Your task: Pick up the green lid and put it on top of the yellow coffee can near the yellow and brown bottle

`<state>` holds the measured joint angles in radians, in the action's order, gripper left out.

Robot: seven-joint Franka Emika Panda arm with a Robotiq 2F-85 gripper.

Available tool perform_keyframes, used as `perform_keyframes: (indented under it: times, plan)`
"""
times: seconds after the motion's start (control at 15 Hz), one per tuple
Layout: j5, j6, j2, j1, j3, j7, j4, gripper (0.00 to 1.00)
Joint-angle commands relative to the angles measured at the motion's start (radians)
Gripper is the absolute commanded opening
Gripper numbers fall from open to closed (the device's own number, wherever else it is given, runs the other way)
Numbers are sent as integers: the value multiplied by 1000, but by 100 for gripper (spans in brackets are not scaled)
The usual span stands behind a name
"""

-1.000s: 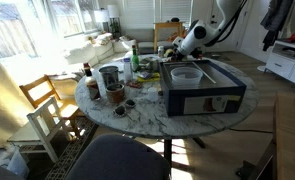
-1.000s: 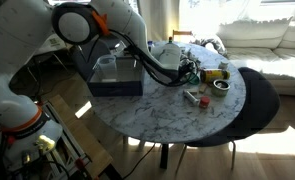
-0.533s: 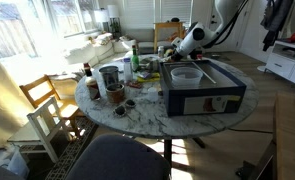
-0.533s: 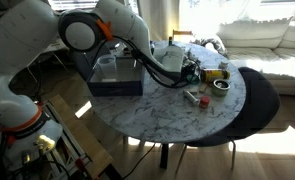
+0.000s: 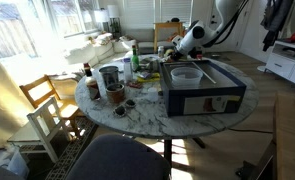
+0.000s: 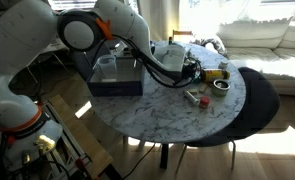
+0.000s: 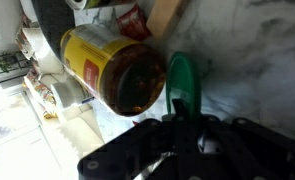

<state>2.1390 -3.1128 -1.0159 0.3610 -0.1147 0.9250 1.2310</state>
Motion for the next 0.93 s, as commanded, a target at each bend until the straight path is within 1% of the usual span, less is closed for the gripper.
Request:
perform_keyframes:
  times: [0.0, 0.13, 0.27, 0.4, 0.53, 0.6, 0.8, 0.87]
  plan:
    - [51, 24, 80, 8, 12, 56, 66, 1]
    - [81, 34, 126, 1, 10, 81, 105, 1]
    - [78, 42, 176, -13, -9, 93, 171, 1]
    - [64, 92, 227, -29, -28, 105, 249, 1]
    - [9, 170, 277, -59, -74, 94, 342, 1]
    - [-22, 230, 297, -75, -93, 90, 386, 1]
    - [-84, 328, 323, -85, -109, 81, 440, 1]
    - [-77, 349, 324, -81, -104, 100, 439, 1]
